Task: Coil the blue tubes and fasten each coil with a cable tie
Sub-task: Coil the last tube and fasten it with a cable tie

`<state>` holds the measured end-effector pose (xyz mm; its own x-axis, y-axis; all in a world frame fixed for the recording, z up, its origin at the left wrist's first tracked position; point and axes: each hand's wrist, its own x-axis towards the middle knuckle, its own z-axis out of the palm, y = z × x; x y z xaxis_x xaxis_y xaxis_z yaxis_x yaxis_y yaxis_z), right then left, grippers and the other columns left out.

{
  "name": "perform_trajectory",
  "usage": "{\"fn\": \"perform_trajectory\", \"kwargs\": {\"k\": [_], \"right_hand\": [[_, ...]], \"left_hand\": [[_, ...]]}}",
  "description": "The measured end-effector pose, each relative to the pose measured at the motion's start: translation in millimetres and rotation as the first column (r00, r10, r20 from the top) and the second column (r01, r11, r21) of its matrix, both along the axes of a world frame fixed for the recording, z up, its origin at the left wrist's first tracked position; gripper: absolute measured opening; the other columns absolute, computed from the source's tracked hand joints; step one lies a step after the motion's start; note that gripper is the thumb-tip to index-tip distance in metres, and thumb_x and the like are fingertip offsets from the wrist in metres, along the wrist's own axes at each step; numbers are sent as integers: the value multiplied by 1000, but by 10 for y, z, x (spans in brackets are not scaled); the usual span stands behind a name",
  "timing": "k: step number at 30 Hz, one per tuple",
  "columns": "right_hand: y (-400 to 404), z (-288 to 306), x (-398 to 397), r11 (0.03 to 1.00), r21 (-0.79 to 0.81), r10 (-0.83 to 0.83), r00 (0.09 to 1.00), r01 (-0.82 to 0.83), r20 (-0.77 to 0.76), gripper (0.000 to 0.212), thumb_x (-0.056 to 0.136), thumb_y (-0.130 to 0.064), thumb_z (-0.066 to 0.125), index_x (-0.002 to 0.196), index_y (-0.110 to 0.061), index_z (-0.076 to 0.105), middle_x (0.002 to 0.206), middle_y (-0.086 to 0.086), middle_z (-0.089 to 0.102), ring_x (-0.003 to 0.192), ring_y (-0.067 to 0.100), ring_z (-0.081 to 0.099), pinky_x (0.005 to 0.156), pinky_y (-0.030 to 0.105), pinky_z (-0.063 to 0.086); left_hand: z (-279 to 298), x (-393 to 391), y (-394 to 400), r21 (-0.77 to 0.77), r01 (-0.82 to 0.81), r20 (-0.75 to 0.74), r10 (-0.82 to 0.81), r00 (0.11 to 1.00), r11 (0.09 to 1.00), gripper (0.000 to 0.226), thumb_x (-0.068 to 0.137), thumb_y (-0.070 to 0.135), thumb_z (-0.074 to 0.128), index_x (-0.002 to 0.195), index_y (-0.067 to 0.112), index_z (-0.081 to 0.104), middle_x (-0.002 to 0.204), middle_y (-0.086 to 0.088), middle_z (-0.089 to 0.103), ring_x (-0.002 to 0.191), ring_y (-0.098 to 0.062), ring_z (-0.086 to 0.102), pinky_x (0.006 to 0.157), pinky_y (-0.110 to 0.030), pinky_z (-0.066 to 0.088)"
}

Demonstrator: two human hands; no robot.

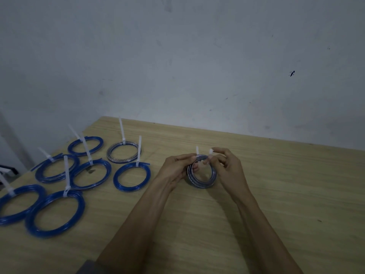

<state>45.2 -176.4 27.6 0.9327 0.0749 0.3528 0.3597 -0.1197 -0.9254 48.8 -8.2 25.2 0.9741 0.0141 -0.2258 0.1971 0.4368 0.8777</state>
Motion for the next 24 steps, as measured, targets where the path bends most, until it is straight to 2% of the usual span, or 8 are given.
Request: {"fn": "perform_trajectory", "kwargs": {"k": [4, 7, 10, 12, 16, 19, 22, 24], "right_hand": [[26, 72, 116, 984, -66, -159, 985, 163, 60, 23, 100, -15, 59, 121, -14, 69, 98, -1, 74, 90, 4, 70, 78, 14, 51], [29, 123, 159, 971, -142, -179, 979, 192, 98, 27, 101, -12, 55, 122, -14, 71, 98, -2, 74, 90, 3, 68, 78, 18, 52], [20, 139, 151, 961, -201, -166, 977, 191, 135, 28, 100, -12, 55, 122, -15, 72, 106, -1, 75, 95, 7, 68, 73, 16, 50], [20, 141, 128, 959, -214, -157, 976, 187, 149, 27, 100, -13, 57, 122, -17, 73, 108, -4, 75, 96, 6, 68, 71, 13, 48], [30, 171, 97, 970, -163, -157, 978, 179, 139, 25, 100, -17, 59, 121, -18, 73, 102, -8, 75, 93, 3, 68, 70, 17, 49], [43, 178, 96, 971, -181, -137, 983, 158, 119, 24, 99, -19, 62, 119, -18, 74, 111, -8, 74, 102, -1, 67, 72, 11, 48], [52, 155, 65, 967, -223, -104, 989, 126, 106, 22, 97, -25, 66, 115, -18, 76, 103, -9, 75, 94, -8, 65, 72, 7, 45], [48, 144, 54, 960, -247, -104, 989, 128, 109, 21, 95, -28, 68, 112, -18, 77, 96, -11, 75, 86, -7, 65, 71, 11, 45]], "left_hand": [[54, -43, -50, 165, -17, 120, -3, 993, 986, 17, 89, 0, 70, 105, 2, 75, 87, -13, 76, 69, -20, 69, 68, -27, 60], [93, -60, -73, 260, -45, 199, -8, 980, 965, 19, 88, 1, 71, 108, 1, 74, 82, -11, 76, 65, -18, 70, 66, -24, 58], [108, -69, -86, 327, -72, 239, -9, 971, 942, 21, 89, 1, 70, 110, -2, 73, 77, -10, 75, 62, -17, 70, 64, -22, 57], [106, -71, -86, 354, -88, 255, -6, 967, 931, 22, 90, 1, 70, 111, -3, 72, 79, -11, 75, 62, -18, 70, 64, -23, 58], [127, -100, -90, 385, -94, 288, -23, 957, 918, 21, 90, 3, 70, 110, -1, 74, 87, -14, 77, 66, -19, 70, 65, -23, 58], [135, -116, -95, 389, -96, 319, -36, 947, 916, 16, 91, 3, 70, 106, 4, 75, 91, -13, 77, 68, -19, 70, 67, -24, 58], [125, -123, -69, 402, -96, 329, -46, 943, 911, 17, 92, 4, 69, 108, 5, 76, 93, -10, 78, 71, -19, 71, 69, -25, 58], [122, -126, -49, 402, -90, 327, -51, 944, 911, 18, 92, 4, 68, 108, 5, 76, 94, -10, 78, 71, -18, 71, 69, -25, 58]]}}
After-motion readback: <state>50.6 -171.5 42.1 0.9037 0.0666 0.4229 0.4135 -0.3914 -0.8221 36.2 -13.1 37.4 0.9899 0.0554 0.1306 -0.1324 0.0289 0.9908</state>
